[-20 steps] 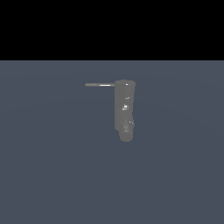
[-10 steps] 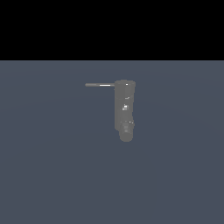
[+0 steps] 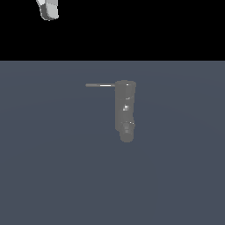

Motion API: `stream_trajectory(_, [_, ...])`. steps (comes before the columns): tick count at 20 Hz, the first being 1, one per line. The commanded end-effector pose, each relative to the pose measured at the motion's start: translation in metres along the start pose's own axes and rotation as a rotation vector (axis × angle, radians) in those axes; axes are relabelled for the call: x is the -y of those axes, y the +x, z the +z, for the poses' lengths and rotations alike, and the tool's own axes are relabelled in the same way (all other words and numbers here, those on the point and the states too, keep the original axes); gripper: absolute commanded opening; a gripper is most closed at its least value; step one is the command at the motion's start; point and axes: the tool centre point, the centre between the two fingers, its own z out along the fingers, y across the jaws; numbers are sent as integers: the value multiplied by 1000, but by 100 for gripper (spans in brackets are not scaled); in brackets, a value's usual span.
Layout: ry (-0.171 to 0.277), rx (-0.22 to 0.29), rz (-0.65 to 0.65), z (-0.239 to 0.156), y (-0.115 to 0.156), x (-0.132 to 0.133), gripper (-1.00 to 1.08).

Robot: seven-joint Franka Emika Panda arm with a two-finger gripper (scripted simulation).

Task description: Turn on the faucet by rotating a designated handle.

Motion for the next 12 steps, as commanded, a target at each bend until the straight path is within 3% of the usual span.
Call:
stream_trajectory(1, [1, -1, 55, 10, 7, 11, -100])
stream_trajectory(12, [1, -5, 283, 51, 44, 53, -100])
